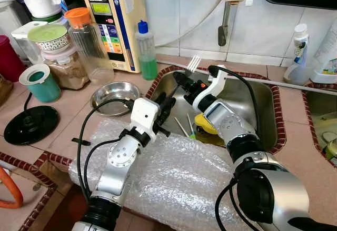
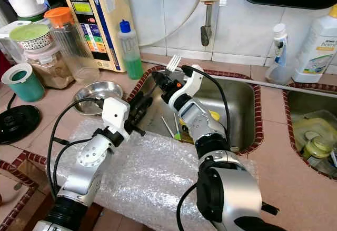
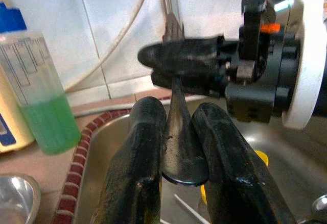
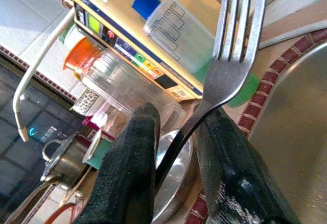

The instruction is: Kitchen organization

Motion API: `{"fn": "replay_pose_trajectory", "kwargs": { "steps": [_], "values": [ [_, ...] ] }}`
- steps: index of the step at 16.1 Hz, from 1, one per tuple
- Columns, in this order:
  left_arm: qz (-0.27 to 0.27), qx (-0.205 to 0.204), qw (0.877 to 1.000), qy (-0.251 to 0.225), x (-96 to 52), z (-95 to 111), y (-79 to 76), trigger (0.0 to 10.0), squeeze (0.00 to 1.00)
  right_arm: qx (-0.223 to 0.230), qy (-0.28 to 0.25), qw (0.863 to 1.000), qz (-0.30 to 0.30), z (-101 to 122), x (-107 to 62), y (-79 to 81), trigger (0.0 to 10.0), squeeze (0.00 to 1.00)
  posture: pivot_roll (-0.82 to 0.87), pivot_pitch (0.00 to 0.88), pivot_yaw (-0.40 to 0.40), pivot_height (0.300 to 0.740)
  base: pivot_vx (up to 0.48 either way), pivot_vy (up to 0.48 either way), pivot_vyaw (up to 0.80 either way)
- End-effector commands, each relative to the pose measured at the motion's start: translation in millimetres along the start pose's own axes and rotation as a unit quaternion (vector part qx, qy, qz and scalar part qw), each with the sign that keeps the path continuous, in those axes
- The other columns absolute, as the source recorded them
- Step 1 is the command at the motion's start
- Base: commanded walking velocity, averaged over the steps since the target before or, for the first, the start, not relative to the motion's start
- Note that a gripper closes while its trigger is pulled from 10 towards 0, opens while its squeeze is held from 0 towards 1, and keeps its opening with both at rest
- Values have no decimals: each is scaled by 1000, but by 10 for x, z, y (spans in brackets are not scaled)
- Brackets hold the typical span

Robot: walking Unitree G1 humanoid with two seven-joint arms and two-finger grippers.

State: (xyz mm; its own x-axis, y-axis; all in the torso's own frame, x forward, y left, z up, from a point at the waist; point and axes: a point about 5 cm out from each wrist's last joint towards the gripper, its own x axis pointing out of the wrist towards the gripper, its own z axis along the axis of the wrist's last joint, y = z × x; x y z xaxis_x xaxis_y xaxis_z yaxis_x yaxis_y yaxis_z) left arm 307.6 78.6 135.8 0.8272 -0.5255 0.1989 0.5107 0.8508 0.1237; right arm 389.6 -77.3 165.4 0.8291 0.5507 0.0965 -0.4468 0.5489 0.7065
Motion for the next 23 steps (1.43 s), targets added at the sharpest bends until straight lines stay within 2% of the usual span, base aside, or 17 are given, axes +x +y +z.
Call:
{"fn": "replay_pose_trajectory", "kwargs": {
  "steps": [1,8,9,10,11,14,16,18,19,21,22,23],
  "values": [
    [3,12,1000,-23,26,106,57,0,0,-8,10,1000,-10,-2,-2,-24,0,0,107,0,115,740,0,0,0],
    [0,20,1000,-24,44,115,83,0,0,0,-10,1000,-15,34,-12,-42,0,0,112,0,121,740,0,0,0],
    [3,22,999,-22,45,116,97,2471,0,0,-15,1000,-16,43,-14,-45,0,0,115,0,125,740,0,0,0],
    [9,21,1000,-22,45,116,113,10000,863,1,-19,1000,-20,53,-17,-52,0,0,115,0,125,740,0,0,0],
    [8,9,1000,-21,45,113,117,10000,1000,1,-27,999,-25,75,-25,-66,0,0,115,0,126,740,0,0,0],
    [8,10,1000,-17,36,96,122,10000,1000,-16,-31,999,-34,98,-41,-92,0,0,114,0,127,740,0,0,0],
    [3,6,1000,-11,23,79,127,10000,1000,-72,-40,996,-30,143,-53,-82,0,0,115,0,128,740,0,0,0],
    [1,5,1000,-8,13,69,132,10000,1000,-93,-45,994,-40,159,-69,-104,0,0,117,0,131,740,0,0,0],
    [-6,1,1000,7,-11,29,139,10000,1000,-138,-50,987,-65,202,-109,-165,0,0,117,0,131,740,0,0,0],
    [-19,-4,1000,23,-42,-19,137,10000,1000,-192,-47,976,-85,232,-149,-219,0,0,124,0,131,740,0,0,0],
    [-35,-12,998,45,-105,-87,146,10000,1000,-279,-21,955,-100,217,-193,-278,0,0,125,0,134,740,0,0,0],
    [-41,-15,997,57,-147,-127,155,10000,1000,-322,-4,941,-106,192,-219,-313,0,0,131,0,134,740,0,0,0]
  ]
}}
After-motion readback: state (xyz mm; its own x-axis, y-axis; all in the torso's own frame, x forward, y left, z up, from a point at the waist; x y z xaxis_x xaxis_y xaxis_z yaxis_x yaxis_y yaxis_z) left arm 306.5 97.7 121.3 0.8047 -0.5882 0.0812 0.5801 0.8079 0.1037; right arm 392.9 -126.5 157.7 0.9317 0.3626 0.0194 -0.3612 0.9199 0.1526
